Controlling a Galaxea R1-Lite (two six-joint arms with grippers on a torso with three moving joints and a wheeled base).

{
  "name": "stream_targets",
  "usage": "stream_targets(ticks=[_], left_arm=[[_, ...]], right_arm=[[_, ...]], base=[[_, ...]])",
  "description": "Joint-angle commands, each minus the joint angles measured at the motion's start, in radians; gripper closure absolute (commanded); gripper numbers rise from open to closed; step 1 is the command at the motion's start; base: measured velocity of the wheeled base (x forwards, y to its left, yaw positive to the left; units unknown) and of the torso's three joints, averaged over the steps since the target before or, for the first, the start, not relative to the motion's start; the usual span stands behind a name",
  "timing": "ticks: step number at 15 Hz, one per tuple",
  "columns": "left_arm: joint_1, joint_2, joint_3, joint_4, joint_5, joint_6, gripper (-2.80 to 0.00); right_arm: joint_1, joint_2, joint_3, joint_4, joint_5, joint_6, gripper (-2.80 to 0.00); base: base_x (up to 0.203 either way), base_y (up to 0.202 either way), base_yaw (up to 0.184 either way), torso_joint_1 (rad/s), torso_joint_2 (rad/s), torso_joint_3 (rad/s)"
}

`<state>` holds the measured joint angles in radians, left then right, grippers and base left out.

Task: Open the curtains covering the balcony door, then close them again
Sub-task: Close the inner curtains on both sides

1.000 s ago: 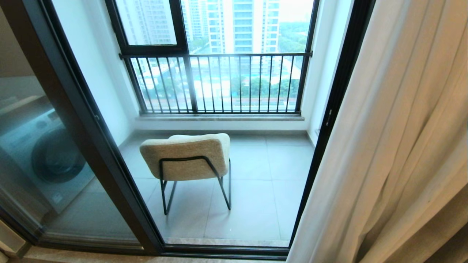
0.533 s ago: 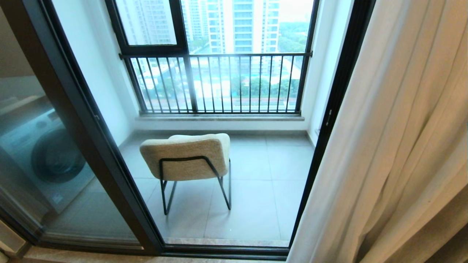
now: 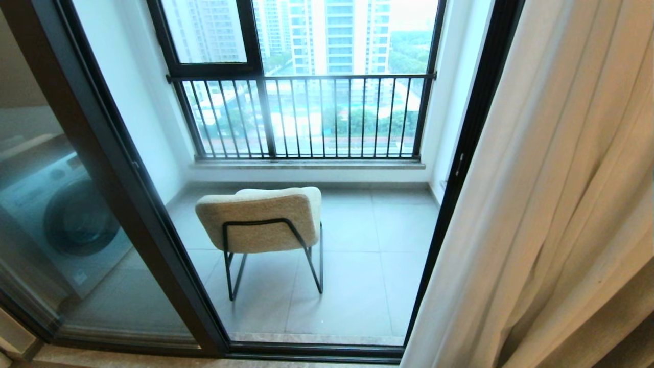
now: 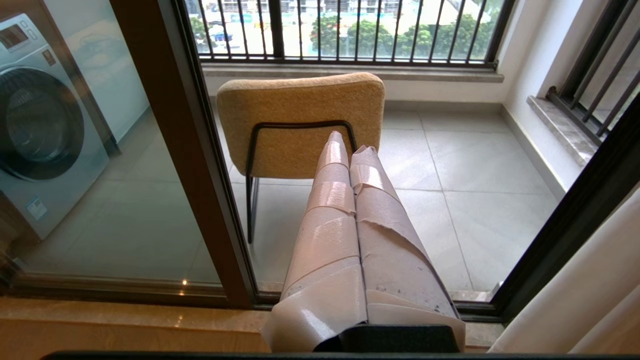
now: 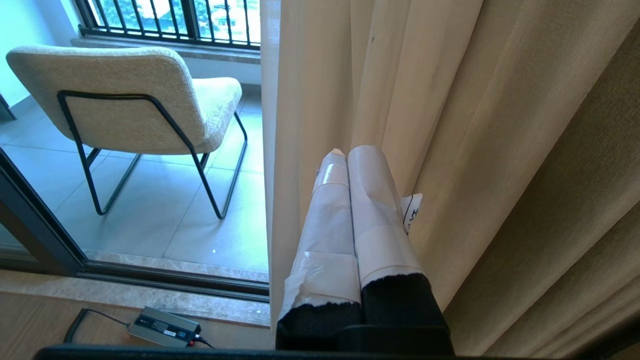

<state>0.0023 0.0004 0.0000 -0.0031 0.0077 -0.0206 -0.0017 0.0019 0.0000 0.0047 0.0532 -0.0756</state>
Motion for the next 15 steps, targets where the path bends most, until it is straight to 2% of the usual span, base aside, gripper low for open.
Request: stream_targets(ticks=[1,15], left_arm=[[0.001,0.000,0.000,0.000,0.000,-0.001,0.00],[0.001,0.000,0.000,0.000,0.000,-0.001,0.00]], right_arm=[[0.000,-0.002,0.000,0.000,0.000,-0.001,0.00],[0.000,-0.002,0.000,0.000,0.000,-0.001,0.00]], base=[[0.000,0.000,0.000,0.000,0.00,0.000],[0.000,0.000,0.000,0.000,0.00,0.000]])
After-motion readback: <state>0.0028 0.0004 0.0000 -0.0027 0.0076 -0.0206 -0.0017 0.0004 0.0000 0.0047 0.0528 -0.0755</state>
